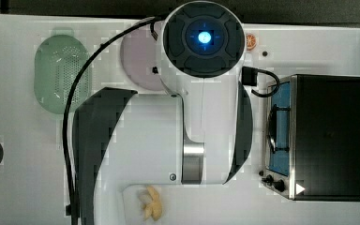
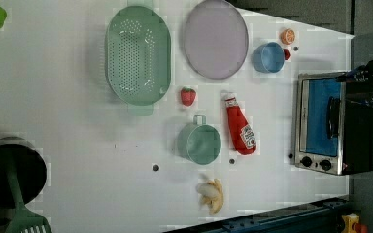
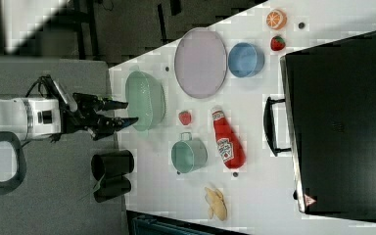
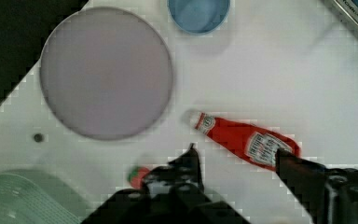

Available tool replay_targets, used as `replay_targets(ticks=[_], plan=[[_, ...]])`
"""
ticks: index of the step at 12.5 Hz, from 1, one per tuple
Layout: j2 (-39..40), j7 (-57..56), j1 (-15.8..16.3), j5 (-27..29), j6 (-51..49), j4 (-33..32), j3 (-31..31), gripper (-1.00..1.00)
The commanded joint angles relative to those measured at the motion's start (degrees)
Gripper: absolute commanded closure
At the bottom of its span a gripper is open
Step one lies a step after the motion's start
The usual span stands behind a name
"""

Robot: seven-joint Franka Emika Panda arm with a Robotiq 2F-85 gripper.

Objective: Drag strainer backwards.

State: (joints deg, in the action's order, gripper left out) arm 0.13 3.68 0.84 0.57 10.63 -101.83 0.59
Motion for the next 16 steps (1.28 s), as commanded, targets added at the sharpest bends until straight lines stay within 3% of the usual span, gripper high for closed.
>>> replay_targets(ticks=[1,3,10,16], plan=[[-14.0,2.0,-1.4,-1.0,-11.6,-2.1,1.4,-0.6],[-13.4,2.0,-0.8,-0.7,-10.5,-2.1,0.4,-0.99],[-2.3,5.2,1.7,-0.7,3.8,-2.1,-13.0,-1.0],[13.5,30.1,3.8,-0.8,20.6,-1.9,-21.5,-1.0]])
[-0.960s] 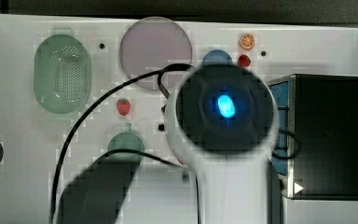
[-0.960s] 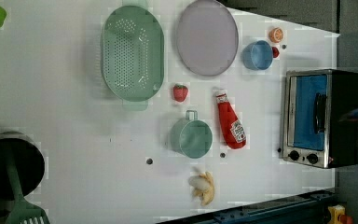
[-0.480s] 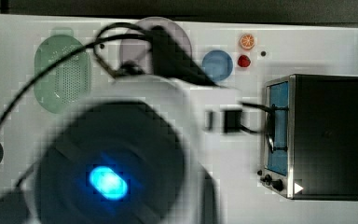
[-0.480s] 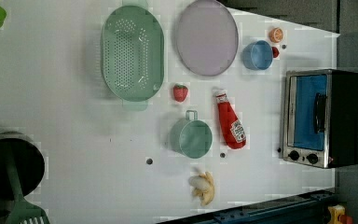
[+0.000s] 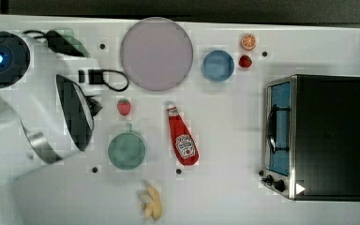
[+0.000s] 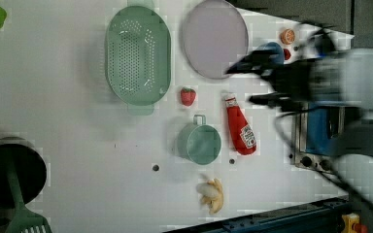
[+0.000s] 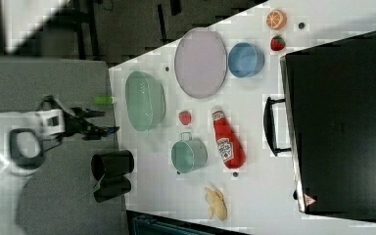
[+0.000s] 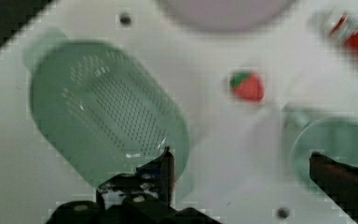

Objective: Drag strainer backwards.

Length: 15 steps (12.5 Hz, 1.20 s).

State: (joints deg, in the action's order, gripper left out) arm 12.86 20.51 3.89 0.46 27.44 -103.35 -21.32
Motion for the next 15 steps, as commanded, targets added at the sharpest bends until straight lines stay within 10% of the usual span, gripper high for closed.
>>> replay_targets(ticks=[1,15], plan=[[3.5,18.1,2.0,-0.7,7.3,-0.2,0.0,-1.0],[40.2,51.9,21.0,-0.3,19.6,23.0,13.3,-1.0]])
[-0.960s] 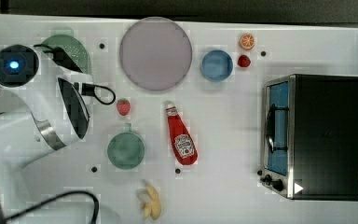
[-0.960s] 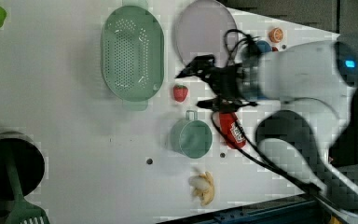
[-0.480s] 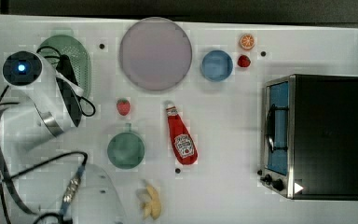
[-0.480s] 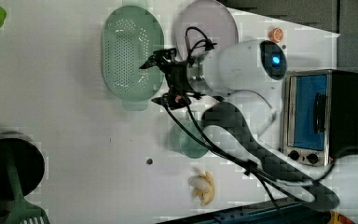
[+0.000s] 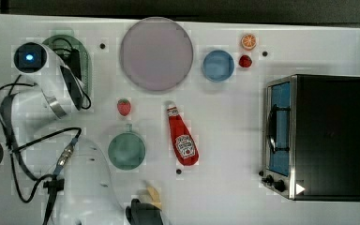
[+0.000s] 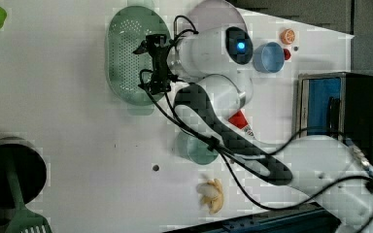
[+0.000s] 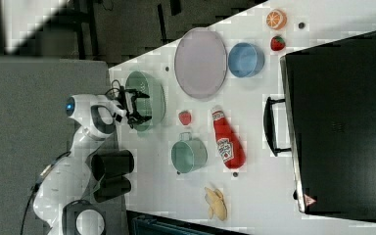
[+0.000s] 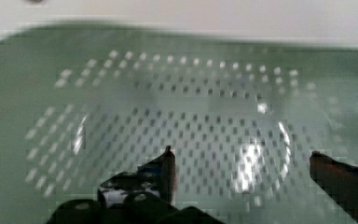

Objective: Drag strainer backwards.

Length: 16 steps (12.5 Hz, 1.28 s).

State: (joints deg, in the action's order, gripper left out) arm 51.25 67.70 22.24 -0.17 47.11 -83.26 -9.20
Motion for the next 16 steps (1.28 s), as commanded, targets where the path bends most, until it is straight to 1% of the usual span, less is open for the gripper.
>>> replay_targets(ticks=[1,3,5,7,9,14,16], plan=[[2.6,4.7,3.1,1.4,0.0,3.1,1.6,-1.0],[2.9,4.7,3.4,4.7,0.0,3.1,1.5,-1.0],[2.0,4.7,3.5,6.0,-0.8,3.2,1.5,-1.0],[0.8,4.7,3.5,6.4,-6.7,3.2,1.5,-1.0],[-0.7,4.7,3.8,6.4,-10.1,2.7,1.4,-1.0],[-3.3,5.1,5.3,6.4,-7.8,-3.5,1.7,-1.0],[-4.2,5.1,5.9,6.4,-5.9,-5.0,1.7,-1.0]])
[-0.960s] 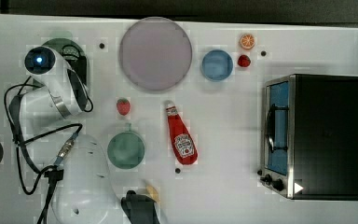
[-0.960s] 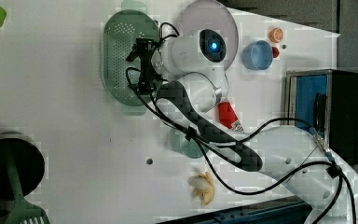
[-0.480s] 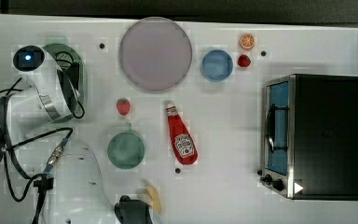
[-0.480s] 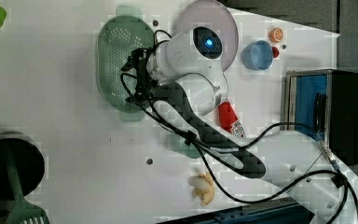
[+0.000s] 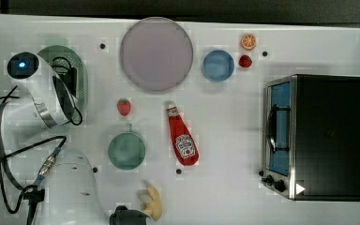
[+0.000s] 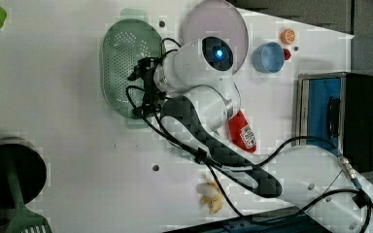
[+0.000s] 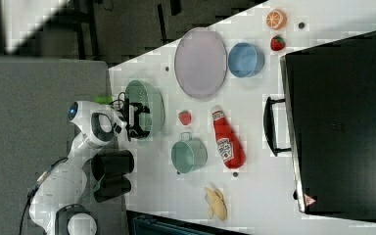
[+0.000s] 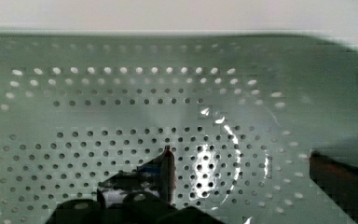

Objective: Drag strainer backwards.

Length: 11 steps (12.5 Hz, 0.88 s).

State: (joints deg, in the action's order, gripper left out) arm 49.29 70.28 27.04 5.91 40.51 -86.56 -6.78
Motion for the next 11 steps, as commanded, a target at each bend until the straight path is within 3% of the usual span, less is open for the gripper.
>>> replay_targets(ticks=[1,11], plan=[[-2.6,3.2,1.4,0.4,1.0,-2.3,-0.7,-1.0],[-9.5,4.2,5.2,0.4,1.5,-13.8,-0.7,-1.0]])
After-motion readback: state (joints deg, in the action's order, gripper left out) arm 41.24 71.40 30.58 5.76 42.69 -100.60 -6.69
